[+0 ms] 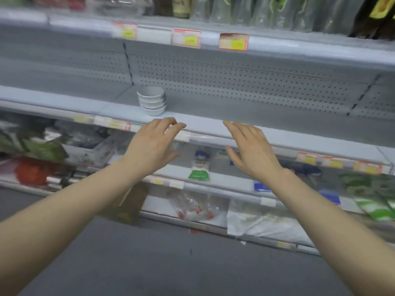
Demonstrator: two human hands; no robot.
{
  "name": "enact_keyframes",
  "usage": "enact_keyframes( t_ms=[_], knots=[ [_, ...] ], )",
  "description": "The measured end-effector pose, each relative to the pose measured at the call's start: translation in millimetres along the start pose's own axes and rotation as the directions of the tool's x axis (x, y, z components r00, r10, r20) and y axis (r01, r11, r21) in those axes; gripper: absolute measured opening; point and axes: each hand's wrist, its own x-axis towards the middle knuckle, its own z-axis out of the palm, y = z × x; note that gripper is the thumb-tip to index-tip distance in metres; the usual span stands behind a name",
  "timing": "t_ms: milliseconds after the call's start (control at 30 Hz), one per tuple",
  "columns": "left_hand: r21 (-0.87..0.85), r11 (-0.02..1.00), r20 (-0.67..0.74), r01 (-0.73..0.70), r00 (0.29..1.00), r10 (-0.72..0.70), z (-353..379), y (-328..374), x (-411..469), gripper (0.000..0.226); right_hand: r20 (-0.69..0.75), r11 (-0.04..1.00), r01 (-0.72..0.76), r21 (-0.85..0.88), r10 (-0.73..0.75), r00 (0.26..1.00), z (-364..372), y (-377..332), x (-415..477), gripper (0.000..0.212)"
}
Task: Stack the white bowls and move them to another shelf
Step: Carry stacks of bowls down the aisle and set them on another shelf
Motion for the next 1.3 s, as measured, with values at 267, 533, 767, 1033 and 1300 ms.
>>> enact_keyframes(
  t_ms=[267, 533, 767, 1033, 1300],
  knots=[
    [0.016, 0.987, 0.039, 0.161, 0.986, -0.161, 0.7, -111.1, -45.9, 0.075, 0.019, 0.995, -0.011, 0.096, 0.009, 1.000, 45.7, -80.3, 96.7, 0.057],
    [0.004, 0.976, 0.033, 0.218, 0.975, -0.218, 32.1, -179.7, -39.7, 0.073, 0.043, 0.989, -0.015, 0.150, 0.009, 0.999, 96.4, -106.5, 169.2, 0.055],
    [-0.043, 0.978, 0.047, 0.202, 0.979, -0.200, 74.1, -251.3, 15.4, 0.071, 0.041, 0.983, -0.055, 0.174, 0.049, 0.998, 150.2, -105.6, 238.8, 0.053],
    [-0.181, 0.960, 0.105, 0.215, 0.975, -0.198, 135.5, -309.3, 69.0, 0.076, 0.033, 0.977, -0.173, 0.126, 0.170, 0.985, 188.3, -94.1, 296.7, 0.046],
    [-0.416, 0.887, 0.291, 0.201, 0.953, -0.079, 203.0, -352.9, 104.3, 0.093, 0.057, 0.911, -0.412, 0.009, 0.411, 0.910, 212.9, -100.6, 323.3, 0.046]
  ],
)
